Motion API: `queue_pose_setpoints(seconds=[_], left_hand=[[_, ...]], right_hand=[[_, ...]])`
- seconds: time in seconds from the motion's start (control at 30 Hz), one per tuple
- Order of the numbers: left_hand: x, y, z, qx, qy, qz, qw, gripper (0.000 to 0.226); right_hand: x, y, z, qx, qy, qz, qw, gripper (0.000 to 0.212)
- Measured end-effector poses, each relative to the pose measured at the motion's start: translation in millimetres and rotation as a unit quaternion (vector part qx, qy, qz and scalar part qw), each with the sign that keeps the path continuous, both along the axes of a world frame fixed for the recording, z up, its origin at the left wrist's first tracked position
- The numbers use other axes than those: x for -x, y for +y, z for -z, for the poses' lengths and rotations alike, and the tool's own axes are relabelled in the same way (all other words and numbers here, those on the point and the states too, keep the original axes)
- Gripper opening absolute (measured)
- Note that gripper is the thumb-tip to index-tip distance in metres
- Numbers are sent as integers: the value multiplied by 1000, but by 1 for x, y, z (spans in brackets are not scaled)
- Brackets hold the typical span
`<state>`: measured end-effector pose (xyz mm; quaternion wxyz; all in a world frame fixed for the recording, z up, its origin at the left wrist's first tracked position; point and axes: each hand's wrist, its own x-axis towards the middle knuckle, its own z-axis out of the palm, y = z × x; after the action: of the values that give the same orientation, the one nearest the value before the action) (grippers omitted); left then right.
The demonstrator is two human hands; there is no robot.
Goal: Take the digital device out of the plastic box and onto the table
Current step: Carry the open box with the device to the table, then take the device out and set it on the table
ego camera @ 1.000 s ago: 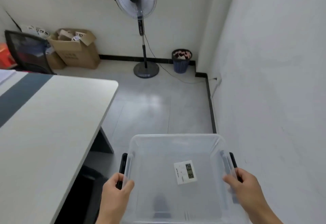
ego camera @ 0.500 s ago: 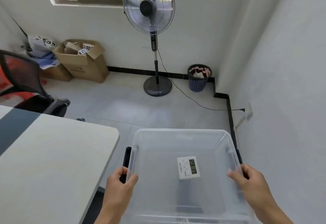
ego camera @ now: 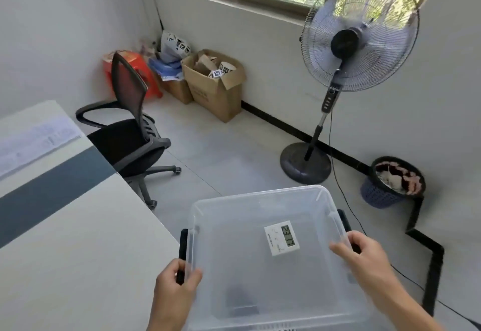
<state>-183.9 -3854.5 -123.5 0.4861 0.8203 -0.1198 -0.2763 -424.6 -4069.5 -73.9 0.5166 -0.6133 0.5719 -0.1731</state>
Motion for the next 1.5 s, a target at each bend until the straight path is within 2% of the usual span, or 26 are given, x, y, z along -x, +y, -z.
queue_pose_setpoints(seconds=[0.23,0.37,0.5,0.63,0.73,0.87,0.97,1.07,1.13,1.23,1.33,1.5], left_hand=[[-102,-64,16,5,48,-139,989,35],[-155,-102,-1,42,37,-157,986,37],[-195,-103,-11,44,4,-218,975,30],[-216,-80,-5,39,14,-337,941,37],[-224,-66,-2,37,40,-449,892,42],[-229,-64,1,-19,44,-574,818,45],[-230,-69,1,-54,41,-642,763,41],[-223,-70,1,-80,40,-673,734,38],[-211,-68,3,-103,64,-707,697,38],[-193,-65,11,-104,97,-759,635,37],[-180,-56,19,-101,113,-792,592,39],[-168,-31,26,-83,117,-815,562,35]], right_hand=[[-129,-91,1,12,29,-107,994,26],[-199,-143,-10,40,29,-141,989,26],[-282,-174,-10,31,40,-209,977,19],[-384,-184,0,24,42,-330,943,25],[-463,-176,9,11,47,-434,900,21],[-562,-161,22,6,51,-563,825,27],[-632,-138,29,6,63,-655,753,29],[-686,-104,34,16,54,-729,682,30],[-711,-71,38,28,58,-780,622,31],[-733,-17,42,39,54,-830,554,29],[-737,33,55,49,56,-858,509,25],[-725,95,74,113,48,-877,464,27]])
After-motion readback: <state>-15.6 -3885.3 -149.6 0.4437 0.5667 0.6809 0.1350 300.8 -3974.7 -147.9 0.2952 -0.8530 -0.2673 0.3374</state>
